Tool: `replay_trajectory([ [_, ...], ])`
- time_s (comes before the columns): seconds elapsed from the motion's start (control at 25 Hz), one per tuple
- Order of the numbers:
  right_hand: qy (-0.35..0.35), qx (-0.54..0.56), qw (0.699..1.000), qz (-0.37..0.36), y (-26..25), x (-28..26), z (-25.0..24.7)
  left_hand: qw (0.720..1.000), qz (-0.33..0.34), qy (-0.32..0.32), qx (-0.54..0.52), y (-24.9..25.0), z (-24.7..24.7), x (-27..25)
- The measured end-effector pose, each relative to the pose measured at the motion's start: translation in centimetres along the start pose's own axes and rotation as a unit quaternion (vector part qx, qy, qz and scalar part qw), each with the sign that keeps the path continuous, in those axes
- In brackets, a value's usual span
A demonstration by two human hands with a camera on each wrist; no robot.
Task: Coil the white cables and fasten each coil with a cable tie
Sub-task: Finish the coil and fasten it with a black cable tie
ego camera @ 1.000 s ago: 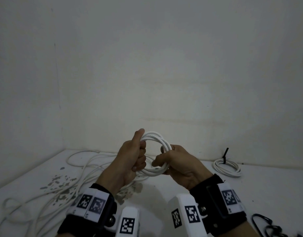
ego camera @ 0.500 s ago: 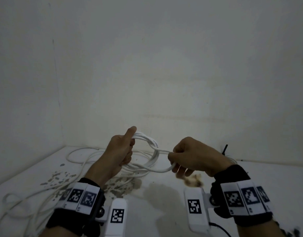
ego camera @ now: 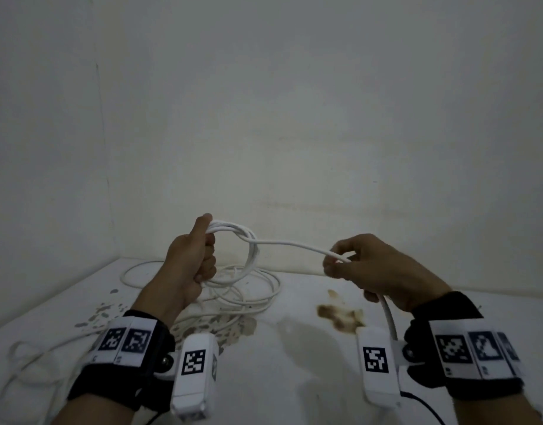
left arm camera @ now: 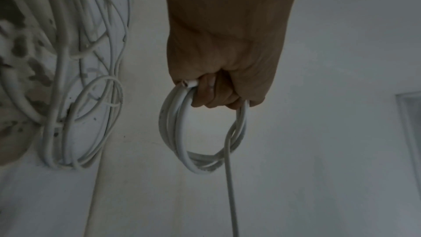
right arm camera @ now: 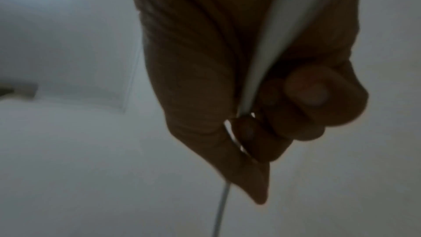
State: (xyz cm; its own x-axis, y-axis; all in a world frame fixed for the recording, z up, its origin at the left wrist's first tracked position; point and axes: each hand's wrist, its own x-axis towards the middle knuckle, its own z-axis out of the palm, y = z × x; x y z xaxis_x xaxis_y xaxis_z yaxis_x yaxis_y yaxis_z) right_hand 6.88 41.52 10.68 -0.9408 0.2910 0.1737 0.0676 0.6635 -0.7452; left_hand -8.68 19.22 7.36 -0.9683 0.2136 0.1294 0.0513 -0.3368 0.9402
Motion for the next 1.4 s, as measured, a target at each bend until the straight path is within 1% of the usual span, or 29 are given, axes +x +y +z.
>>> replay_trajectory([
  [0.04, 0.030, -0.012, 0.999, -0.001, 0.5, 0.0, -0.2, 1.000, -0.004, 0.005, -0.019, 0.0, -0.4, 0.3],
  [0.08, 0.047, 0.004, 0.999, -0.011, 0.5, 0.0, -0.3, 0.999, -0.008, 0.010, -0.042, 0.0, -0.6, 0.5],
  [0.12, 0.051, 0.025, 0.998, -0.027, 0.3, -0.2, -0.3, 0.997, -0.012, 0.014, -0.069, 0.0, -0.8, 0.7],
  [0.16, 0.044, 0.042, 0.997, -0.049, 0.0, -0.4, -0.3, 0.995, -0.016, 0.018, -0.098, 0.1, -0.8, 0.8],
  [0.2, 0.033, 0.059, 0.994, -0.085, -0.5, -0.6, -0.3, 0.992, -0.021, 0.021, -0.125, 0.1, -0.9, 0.9],
  [0.28, 0.019, 0.109, 0.979, -0.170, -1.6, -1.2, -0.1, 0.986, -0.027, 0.026, -0.165, 0.2, -1.1, 1.1],
  [0.32, 0.015, 0.125, 0.972, -0.198, -2.1, -1.4, -0.1, 0.984, -0.029, 0.027, -0.176, 0.3, -1.3, 1.2],
  [0.36, 0.006, 0.125, 0.970, -0.210, -2.3, -1.5, 0.0, 0.982, -0.030, 0.026, -0.183, 0.4, -1.5, 1.3],
  [0.44, -0.036, 0.073, 0.976, -0.202, -2.3, -1.7, 0.2, 0.980, -0.035, 0.023, -0.193, 0.5, -2.0, 1.5],
  [0.52, -0.102, 0.004, 0.979, -0.174, -2.0, -1.6, 0.4, 0.978, -0.043, 0.015, -0.202, 0.7, -2.4, 1.7],
  [0.56, -0.125, -0.011, 0.979, -0.163, -1.7, -1.4, 0.5, 0.978, -0.048, 0.012, -0.204, 0.7, -2.6, 1.9],
  [0.6, -0.135, -0.023, 0.977, -0.161, -1.6, -1.3, 0.6, 0.977, -0.053, 0.009, -0.208, 0.8, -2.8, 2.0],
  [0.64, -0.129, -0.037, 0.976, -0.171, -1.4, -1.1, 0.6, 0.975, -0.057, 0.006, -0.213, 0.9, -3.0, 2.1],
  [0.72, -0.096, -0.069, 0.972, -0.205, -1.2, -0.8, 0.9, 0.971, -0.065, -0.005, -0.230, 1.0, -3.3, 2.2],
  [0.76, -0.082, -0.066, 0.971, -0.216, -1.1, -0.7, 1.0, 0.968, -0.068, -0.012, -0.242, 1.0, -3.3, 2.3],
  [0.84, -0.056, -0.066, 0.971, -0.223, -1.0, -0.4, 1.4, 0.962, -0.070, -0.027, -0.263, 1.1, -3.1, 2.2],
  [0.88, -0.032, -0.081, 0.970, -0.227, -0.8, -0.2, 1.6, 0.960, -0.068, -0.033, -0.269, 1.1, -3.0, 2.2],
  [0.92, -0.001, -0.092, 0.969, -0.227, -0.5, 0.2, 1.8, 0.959, -0.066, -0.038, -0.273, 1.0, -2.8, 2.2],
  [1.0, 0.075, -0.069, 0.968, -0.228, 0.1, 0.9, 2.6, 0.958, -0.065, -0.046, -0.277, 0.9, -2.5, 2.2],
  [1.08, 0.169, -0.079, 0.949, -0.255, 0.4, 1.6, 4.0, 0.955, -0.074, -0.054, -0.282, 0.5, -2.2, 2.3],
  [1.12, 0.198, -0.089, 0.936, -0.277, 0.4, 1.9, 5.0, 0.953, -0.079, -0.055, -0.287, 0.3, -2.1, 2.4],
  [1.16, 0.194, -0.086, 0.933, -0.290, 0.3, 2.1, 5.8, 0.950, -0.083, -0.053, -0.295, 0.0, -2.0, 2.4],
  [1.2, 0.162, -0.068, 0.941, -0.287, -0.2, 1.9, 6.4, 0.946, -0.087, -0.050, -0.308, -0.2, -2.0, 2.5],
  [1.32, 0.061, -0.020, 0.971, -0.229, -1.7, 1.1, 6.7, 0.918, -0.105, -0.062, -0.377, -0.5, -2.1, 2.4],
  [1.36, 0.047, 0.021, 0.978, -0.202, -2.1, 0.8, 6.6, 0.910, -0.113, -0.074, -0.393, -0.6, -2.0, 2.3],
  [1.4, 0.052, 0.075, 0.981, -0.169, -2.4, 0.7, 6.6, 0.904, -0.120, -0.088, -0.401, -0.7, -1.7, 2.2],
])
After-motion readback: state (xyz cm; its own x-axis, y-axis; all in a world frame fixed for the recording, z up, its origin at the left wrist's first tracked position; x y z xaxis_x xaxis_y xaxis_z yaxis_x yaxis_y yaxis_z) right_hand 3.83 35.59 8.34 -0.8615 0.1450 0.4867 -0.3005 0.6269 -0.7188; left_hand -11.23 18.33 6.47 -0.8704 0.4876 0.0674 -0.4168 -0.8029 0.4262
